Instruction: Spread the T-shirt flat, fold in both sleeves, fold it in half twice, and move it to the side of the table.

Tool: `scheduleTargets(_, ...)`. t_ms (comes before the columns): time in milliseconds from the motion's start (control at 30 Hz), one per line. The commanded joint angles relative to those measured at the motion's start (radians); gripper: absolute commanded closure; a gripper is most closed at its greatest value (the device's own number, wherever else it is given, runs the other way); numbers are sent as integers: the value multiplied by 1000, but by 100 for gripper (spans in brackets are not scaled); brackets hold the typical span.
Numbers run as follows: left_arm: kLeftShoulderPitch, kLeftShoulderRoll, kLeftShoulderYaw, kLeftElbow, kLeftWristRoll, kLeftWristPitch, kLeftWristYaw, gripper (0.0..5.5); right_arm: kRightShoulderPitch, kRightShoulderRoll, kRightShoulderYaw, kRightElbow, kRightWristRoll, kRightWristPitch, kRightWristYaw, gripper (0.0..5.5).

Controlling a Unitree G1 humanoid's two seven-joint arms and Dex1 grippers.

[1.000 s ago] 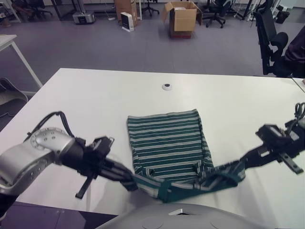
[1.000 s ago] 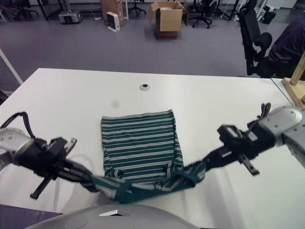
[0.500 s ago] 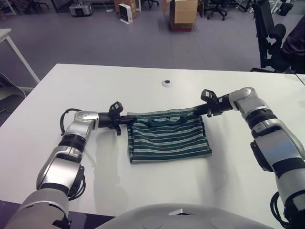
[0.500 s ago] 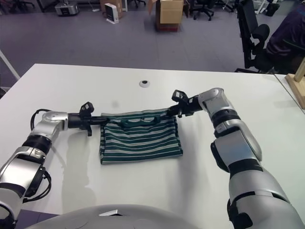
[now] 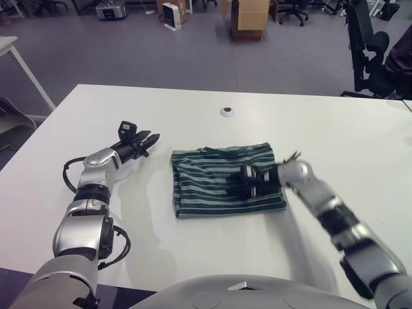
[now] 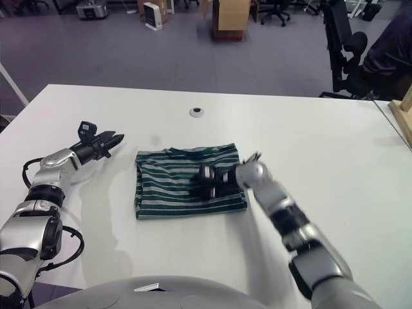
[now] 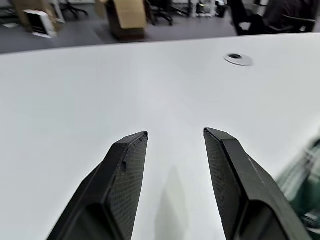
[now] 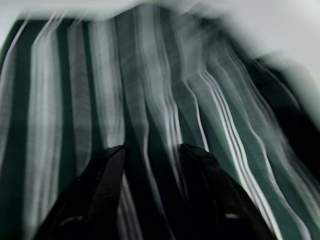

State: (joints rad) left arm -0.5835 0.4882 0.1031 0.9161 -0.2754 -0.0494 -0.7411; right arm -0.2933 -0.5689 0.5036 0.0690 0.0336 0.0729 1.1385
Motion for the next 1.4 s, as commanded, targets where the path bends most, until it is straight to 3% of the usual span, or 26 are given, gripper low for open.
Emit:
scheduleTargets(33,107,-8,-10,-192,30,38,42,344,-20,-241,0,141,-221,-73,-21,343)
scheduleTargets(133,174,-28,-54,-331,75,56,79,344,-323,-196,51,574,-441,-178,-392,343)
scheduleTargets(200,180,-46,-102,-395,107,62,85,344,-430,-91,33,722,-435,-220,-495,343)
scheduleTargets(333,212,-35,-132,-522,117,103,61,344,-485,24,-187,726,-154,-220,-375,343)
scheduleTargets(400,229,-26,-129,-552,114,123,57,344,-509,51,-219,804,-149,-196,-404,343)
scheduleTargets(500,232,-26,-134,-563,124,135,61,344,-435,121,-135,852,-218,-172,-352,343)
scheduleTargets(667,242,-27,-136,-585,147,141,69,344,-168,172,-5,432,-146,-147,-118,343)
scheduleTargets(733,285,5,-175,-673,148,156,0,344,-83,118,10,258,-110,-148,-62,343)
scheduleTargets(800,352,76,-221,-800,154,170,-97,300,-44,55,-52,138,-38,-130,-18,343)
scheduleTargets(900,495,269,-226,-1086,82,211,-309,245,-47,-71,-210,14,88,-44,44,316)
scheduleTargets(967,589,430,-232,-1243,61,214,-469,215,36,-195,-261,-138,153,-9,131,283)
scheduleTargets(1033,631,501,-256,-1341,69,212,-534,186,153,-284,-299,-288,216,19,181,251)
scheduleTargets(1200,640,429,-395,-1319,279,82,-427,163,358,-386,-347,-387,225,-12,202,234)
scheduleTargets(1400,605,314,-498,-1196,397,-40,-330,163,466,-338,-268,-348,73,-164,110,234)
